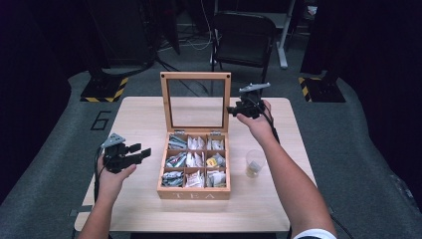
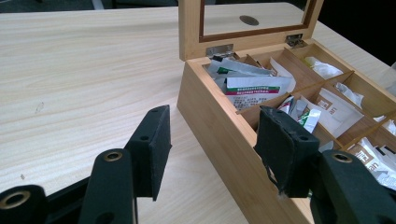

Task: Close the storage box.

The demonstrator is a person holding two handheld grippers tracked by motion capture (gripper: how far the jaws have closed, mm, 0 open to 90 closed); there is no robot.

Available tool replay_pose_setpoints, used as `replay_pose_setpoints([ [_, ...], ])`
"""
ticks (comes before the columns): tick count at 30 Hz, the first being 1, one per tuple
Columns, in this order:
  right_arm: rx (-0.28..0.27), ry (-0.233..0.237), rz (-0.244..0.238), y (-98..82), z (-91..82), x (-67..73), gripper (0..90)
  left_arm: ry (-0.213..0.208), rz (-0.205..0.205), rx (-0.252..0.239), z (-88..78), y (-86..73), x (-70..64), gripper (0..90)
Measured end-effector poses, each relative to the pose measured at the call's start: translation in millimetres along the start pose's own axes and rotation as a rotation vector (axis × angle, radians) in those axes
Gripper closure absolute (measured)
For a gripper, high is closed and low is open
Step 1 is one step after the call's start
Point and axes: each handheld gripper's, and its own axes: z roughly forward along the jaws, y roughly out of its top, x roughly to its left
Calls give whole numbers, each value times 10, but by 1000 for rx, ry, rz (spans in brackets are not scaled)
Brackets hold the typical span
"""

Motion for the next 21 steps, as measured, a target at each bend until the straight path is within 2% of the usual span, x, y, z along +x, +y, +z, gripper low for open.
replay_pose_setpoints([
  [10,0,36,1,23,189,57,481,-9,9,4,6,37,-20,446],
  [12,-18,44,-25,47,203,77,481,-13,11,-1,5,46,-25,446],
  [15,-17,32,-32,93,195,126,475,-17,17,9,2,67,-28,446],
  [16,-17,31,-41,102,193,122,482,-19,16,8,4,74,-32,446],
  [21,-7,41,-7,122,152,92,565,-18,24,7,-3,112,-39,446],
])
